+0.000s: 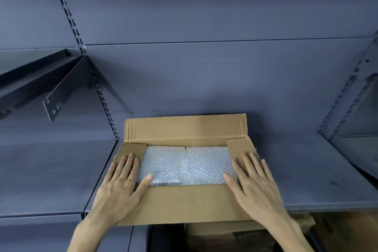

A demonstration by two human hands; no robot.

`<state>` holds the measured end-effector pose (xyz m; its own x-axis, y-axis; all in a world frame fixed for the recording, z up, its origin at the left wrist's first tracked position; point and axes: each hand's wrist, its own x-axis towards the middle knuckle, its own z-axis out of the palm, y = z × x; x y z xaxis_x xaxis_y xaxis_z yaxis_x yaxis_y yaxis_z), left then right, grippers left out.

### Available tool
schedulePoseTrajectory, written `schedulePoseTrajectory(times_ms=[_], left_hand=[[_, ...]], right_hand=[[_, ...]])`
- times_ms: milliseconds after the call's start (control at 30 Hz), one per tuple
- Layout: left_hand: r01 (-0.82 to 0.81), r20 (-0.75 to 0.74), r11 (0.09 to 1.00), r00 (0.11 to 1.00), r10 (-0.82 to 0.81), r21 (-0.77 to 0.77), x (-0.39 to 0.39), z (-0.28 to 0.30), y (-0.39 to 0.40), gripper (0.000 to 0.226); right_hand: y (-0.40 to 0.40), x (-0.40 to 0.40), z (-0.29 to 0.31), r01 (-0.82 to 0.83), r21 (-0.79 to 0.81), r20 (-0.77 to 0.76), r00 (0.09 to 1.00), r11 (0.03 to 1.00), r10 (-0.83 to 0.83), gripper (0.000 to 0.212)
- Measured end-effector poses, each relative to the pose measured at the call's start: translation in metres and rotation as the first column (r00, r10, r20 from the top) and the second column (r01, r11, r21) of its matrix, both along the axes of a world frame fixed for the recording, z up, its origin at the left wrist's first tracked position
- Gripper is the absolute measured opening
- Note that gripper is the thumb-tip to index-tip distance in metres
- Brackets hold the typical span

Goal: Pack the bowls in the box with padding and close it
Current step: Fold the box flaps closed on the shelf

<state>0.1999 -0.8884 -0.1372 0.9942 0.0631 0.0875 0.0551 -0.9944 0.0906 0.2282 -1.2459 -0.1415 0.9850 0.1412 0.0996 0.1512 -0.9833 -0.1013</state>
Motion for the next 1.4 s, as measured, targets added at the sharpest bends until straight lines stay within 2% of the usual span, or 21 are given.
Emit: schedulePoseTrajectory(times_ms=[233, 333, 433, 467, 533, 567, 667, 733, 767, 833, 933, 967, 1100, 1300, 1400], left_hand=[[-0.019, 0.024, 0.999, 1.0, 0.018, 0.035, -0.006, 0.011, -0.01, 0.112], [-0.003, 0.026, 1.0, 1.0, 0.003, -0.015, 0.001, 0.018, -0.01, 0.102], [-0.03, 0.134, 0.999, 0.991, 0.032, -0.018, 0.023, 0.028, 0.001, 0.054], [-0.041, 0.168, 0.997, 0.984, 0.052, -0.066, 0.034, 0.03, 0.007, 0.037], [-0.075, 0.187, 0.955, 0.973, 0.133, -0.287, 0.057, 0.033, 0.019, 0.016], [-0.1, 0.169, 0.911, 0.969, 0.181, -0.401, 0.067, 0.032, 0.026, 0.011], [-0.161, 0.108, 0.732, 0.946, 0.306, -0.662, 0.086, 0.026, 0.038, 0.021], [-0.201, 0.066, 0.644, 0.929, 0.365, -0.738, 0.095, 0.021, 0.041, 0.035], [-0.238, 0.037, 0.64, 0.922, 0.386, -0.731, 0.099, 0.019, 0.043, 0.046], [-0.303, -0.03, 0.648, 0.917, 0.397, -0.698, 0.103, 0.017, 0.048, 0.065], [-0.233, -0.1, 0.49, 0.954, 0.283, -0.84, 0.103, 0.014, 0.05, 0.078], [-0.212, -0.097, 0.46, 0.96, 0.262, -0.862, 0.102, 0.012, 0.052, 0.076], [-0.142, -0.029, 0.431, 0.966, 0.258, -0.891, 0.101, 0.005, 0.057, 0.054], [-0.074, 0.031, 0.351, 0.959, 0.283, -0.934, 0.098, 0.003, 0.057, 0.05], [-0.042, 0.056, 0.309, 0.952, 0.3, -0.95, 0.096, 0.002, 0.057, 0.045]], right_hand=[[0.001, -0.002, 0.004, 0.001, -0.032, -0.017, 1.0, 0.999, -0.002, 0.095], [0.002, 0.001, 0.015, -0.012, 0.061, -0.031, 0.999, 0.998, 0.014, 0.084], [-0.002, 0.023, 0.03, 0.031, 0.165, 0.069, 0.997, 0.986, -0.043, 0.055], [-0.004, 0.033, 0.035, 0.054, 0.172, 0.092, 0.993, 0.984, -0.07, 0.042], [-0.005, 0.054, 0.039, 0.084, 0.208, 0.09, 0.99, 0.975, -0.104, 0.019], [-0.004, 0.063, 0.038, 0.097, 0.25, 0.068, 0.991, 0.963, -0.118, 0.017], [-0.003, 0.084, 0.029, 0.132, 0.493, -0.01, 0.989, 0.86, -0.145, 0.032], [-0.003, 0.09, 0.023, 0.168, 0.629, -0.027, 0.98, 0.759, -0.195, 0.049], [-0.004, 0.093, 0.022, 0.188, 0.677, -0.041, 0.975, 0.712, -0.218, 0.06], [-0.005, 0.099, 0.022, 0.245, 0.715, -0.103, 0.963, 0.655, -0.248, 0.082], [-0.004, 0.11, 0.023, 0.326, 0.684, -0.196, 0.944, 0.652, -0.267, 0.095], [-0.004, 0.112, 0.023, 0.342, 0.679, -0.215, 0.939, 0.65, -0.27, 0.096], [-0.008, 0.113, 0.019, 0.345, 0.726, -0.236, 0.938, 0.595, -0.256, 0.095], [-0.018, 0.114, 0.005, 0.314, 0.797, -0.23, 0.947, 0.516, -0.222, 0.103], [-0.018, 0.113, 0.003, 0.279, 0.816, -0.193, 0.957, 0.507, -0.215, 0.097]])
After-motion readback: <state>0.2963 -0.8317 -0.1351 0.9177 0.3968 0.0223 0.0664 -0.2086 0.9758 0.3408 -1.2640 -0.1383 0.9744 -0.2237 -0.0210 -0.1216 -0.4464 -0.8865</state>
